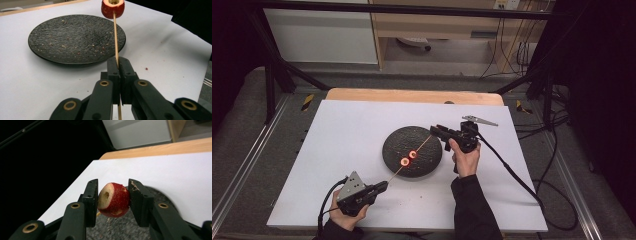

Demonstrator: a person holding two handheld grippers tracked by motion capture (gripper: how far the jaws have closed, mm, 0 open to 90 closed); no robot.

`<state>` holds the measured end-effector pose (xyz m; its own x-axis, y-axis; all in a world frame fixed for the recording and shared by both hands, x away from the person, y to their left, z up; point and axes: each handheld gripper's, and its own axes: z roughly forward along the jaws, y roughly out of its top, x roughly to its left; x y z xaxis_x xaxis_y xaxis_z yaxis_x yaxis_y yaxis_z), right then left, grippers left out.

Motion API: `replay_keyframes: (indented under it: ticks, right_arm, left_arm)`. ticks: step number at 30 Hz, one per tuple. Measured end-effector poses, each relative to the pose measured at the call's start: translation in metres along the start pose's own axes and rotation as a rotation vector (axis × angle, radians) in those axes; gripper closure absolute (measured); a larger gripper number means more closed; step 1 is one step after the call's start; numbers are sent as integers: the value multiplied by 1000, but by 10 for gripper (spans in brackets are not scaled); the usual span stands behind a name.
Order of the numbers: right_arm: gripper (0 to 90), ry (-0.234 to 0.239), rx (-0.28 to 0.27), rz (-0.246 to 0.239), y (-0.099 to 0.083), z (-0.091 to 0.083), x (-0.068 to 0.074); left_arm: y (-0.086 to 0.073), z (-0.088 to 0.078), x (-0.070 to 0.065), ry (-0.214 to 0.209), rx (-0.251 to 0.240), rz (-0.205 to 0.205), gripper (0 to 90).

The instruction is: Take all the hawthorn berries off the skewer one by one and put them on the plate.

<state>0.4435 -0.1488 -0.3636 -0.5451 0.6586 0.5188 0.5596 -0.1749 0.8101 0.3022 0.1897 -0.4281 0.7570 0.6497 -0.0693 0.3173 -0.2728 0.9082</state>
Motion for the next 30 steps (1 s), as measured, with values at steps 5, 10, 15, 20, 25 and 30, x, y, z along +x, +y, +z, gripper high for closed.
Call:
replay_keyframes:
  ticks: [5,10,15,20,25,30]
  right_arm:
    - [620,-54,-7,-11,7,1,-11]
    - [620,-69,34,-4,-6,11,-20]
    - [619,-72,107,-16,-32,33,-22]
    - [618,-85,183,-25,-57,52,-26]
    - [616,-97,227,-38,-71,60,-29]
    - [607,-111,249,-55,-75,62,-30]
  left_arm:
    - [-1,-1,3,8,-4,-11,880]
    - [-1,-3,6,16,-9,-25,880]
    - [-1,-3,9,25,-1,-37,880]
    - [-2,-2,12,25,5,-49,880]
    - [-2,-2,12,26,7,-49,880]
    - [-2,-1,12,25,12,-48,880]
